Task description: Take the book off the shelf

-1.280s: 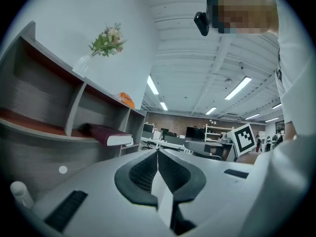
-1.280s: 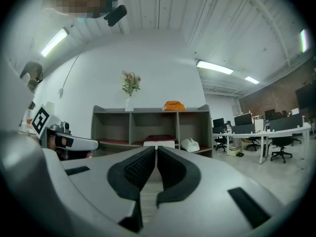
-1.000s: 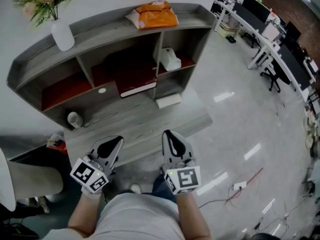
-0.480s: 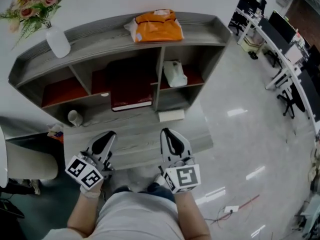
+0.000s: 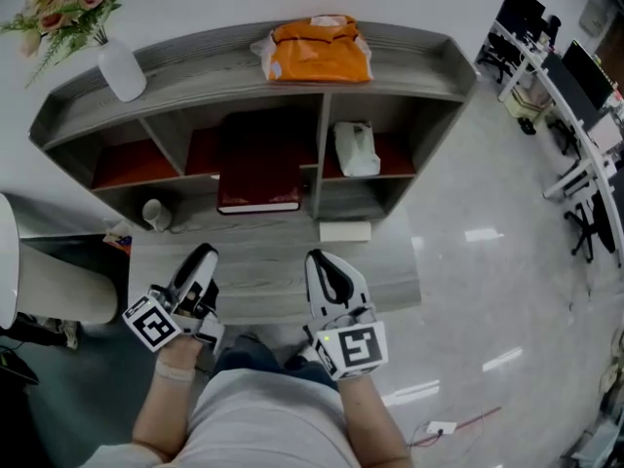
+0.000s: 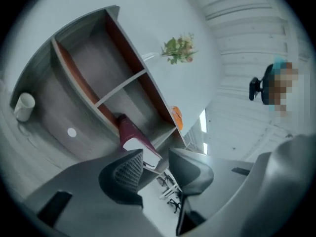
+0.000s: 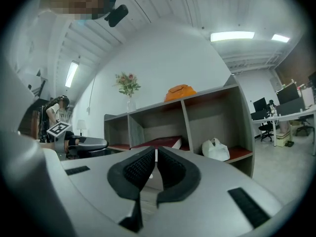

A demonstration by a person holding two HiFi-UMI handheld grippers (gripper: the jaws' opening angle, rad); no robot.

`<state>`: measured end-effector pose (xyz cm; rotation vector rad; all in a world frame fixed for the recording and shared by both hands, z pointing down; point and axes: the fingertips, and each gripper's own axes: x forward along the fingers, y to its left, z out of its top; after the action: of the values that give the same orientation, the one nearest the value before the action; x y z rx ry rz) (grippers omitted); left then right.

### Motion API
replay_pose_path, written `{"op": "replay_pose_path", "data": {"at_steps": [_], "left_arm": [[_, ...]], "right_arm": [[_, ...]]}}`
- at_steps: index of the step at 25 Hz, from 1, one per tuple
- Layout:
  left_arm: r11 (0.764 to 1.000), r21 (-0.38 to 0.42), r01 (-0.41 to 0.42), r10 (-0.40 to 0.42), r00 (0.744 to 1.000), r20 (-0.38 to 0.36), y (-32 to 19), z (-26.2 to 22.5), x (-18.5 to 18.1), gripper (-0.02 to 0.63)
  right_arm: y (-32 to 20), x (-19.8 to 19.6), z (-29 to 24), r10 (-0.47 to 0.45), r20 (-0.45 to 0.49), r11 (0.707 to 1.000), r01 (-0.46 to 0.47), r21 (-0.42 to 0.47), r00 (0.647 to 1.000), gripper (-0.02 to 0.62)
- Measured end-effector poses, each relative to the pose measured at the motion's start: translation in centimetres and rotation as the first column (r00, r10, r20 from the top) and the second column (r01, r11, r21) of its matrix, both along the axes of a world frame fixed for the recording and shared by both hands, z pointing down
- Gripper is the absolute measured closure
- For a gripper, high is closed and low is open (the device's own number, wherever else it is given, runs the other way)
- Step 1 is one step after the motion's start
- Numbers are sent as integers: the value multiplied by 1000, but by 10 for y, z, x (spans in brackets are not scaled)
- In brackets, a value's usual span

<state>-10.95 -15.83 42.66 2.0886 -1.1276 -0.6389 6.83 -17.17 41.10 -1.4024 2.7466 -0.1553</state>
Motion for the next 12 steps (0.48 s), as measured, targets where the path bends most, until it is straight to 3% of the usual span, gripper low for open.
{"op": "replay_pose_path", "data": {"at_steps": [4,12], "left_arm": [[998,-62,2,-13,984,-175,-14,9,-7,370],[989,-122,-78,28,930,-367,-56,23,-10,269]], "right_arm": [[-5,-6,2,-8,-22,1000,8,-5,1000,571],[-16,-15,-2,70,-48,997,-71,-8,996,571]]}}
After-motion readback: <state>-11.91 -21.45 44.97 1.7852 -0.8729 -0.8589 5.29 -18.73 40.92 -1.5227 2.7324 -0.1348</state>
